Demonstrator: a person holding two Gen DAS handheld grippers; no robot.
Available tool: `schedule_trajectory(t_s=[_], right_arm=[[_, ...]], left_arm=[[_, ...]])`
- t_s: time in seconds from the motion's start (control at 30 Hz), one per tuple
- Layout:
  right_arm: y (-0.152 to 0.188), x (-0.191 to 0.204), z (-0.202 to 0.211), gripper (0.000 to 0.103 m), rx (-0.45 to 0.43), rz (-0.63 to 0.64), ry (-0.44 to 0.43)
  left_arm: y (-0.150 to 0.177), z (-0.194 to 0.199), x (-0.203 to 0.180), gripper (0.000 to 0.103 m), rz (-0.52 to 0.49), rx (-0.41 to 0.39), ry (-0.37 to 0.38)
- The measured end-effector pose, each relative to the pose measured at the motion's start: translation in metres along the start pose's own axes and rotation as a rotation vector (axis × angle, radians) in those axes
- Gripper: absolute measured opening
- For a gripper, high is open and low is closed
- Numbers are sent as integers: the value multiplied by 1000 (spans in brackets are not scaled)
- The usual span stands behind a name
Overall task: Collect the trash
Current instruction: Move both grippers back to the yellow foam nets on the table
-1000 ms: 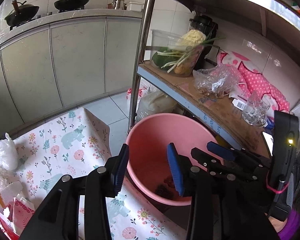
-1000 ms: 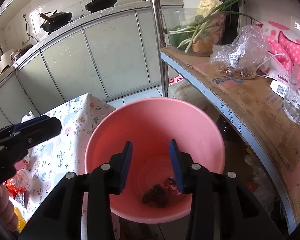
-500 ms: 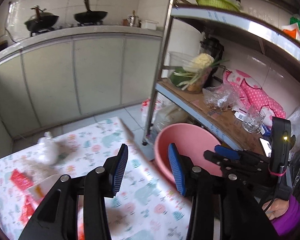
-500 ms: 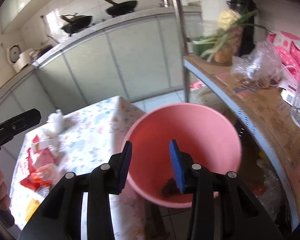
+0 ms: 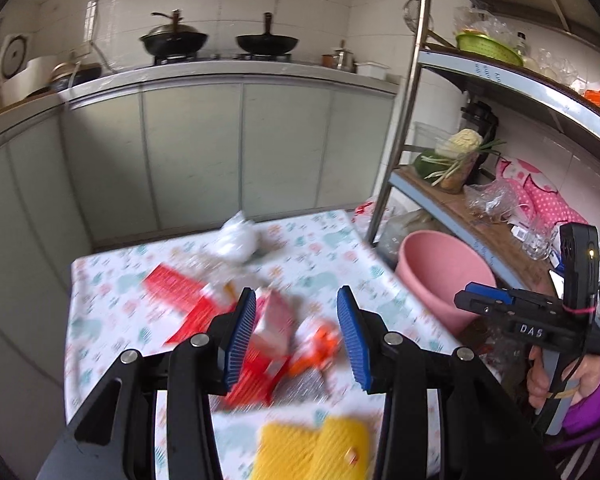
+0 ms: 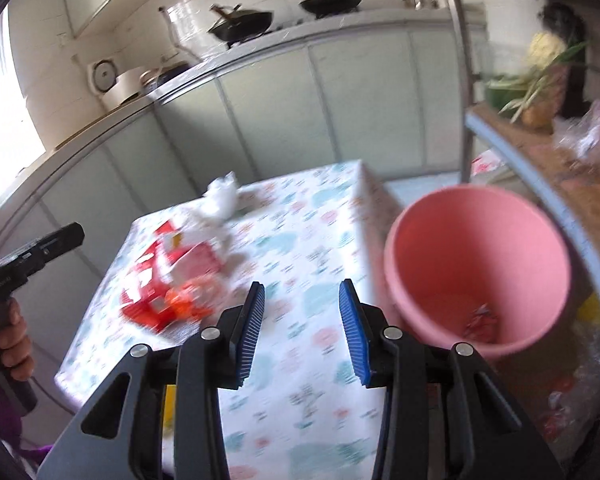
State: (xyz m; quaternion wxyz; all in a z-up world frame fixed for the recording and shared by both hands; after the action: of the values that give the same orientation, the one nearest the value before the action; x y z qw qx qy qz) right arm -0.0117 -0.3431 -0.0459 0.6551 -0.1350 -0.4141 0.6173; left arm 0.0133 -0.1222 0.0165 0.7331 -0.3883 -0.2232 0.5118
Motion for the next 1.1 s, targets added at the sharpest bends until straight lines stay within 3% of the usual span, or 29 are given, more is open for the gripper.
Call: schedule_trajectory(t_s=[0.17,0.33,0.73,0.87,1.1], right_arm=[[18,24,-5,40,26,19,-34],[31,52,-14,40,74,44,-155],[59,103,-19,40,151,157,-238],[66,109,-20,40,173,177,-243],[67,108,-13,40,165,223,-168]], left_arm=[[36,11,15,42,33,39,-7],[77,7,23,42,54,121,-17],[132,-6,27,42,62,225,-10],[140,-10,27,42,67,247,1],[147,-16,29,42,62,256,13]])
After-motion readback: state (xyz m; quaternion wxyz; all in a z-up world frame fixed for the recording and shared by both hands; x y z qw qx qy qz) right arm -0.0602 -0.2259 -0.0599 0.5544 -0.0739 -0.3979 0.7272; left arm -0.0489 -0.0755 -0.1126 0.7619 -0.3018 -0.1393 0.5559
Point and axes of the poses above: each gripper's, at about its wrist camera, not at the fingertips, and z roughly against the way its jaws point, x to its left, y to its underside, the point moved 8 cm from there along -z, roughly the way its jaws point, and after that the axes turned 3 degrees about -y, right-handed, at the moved point
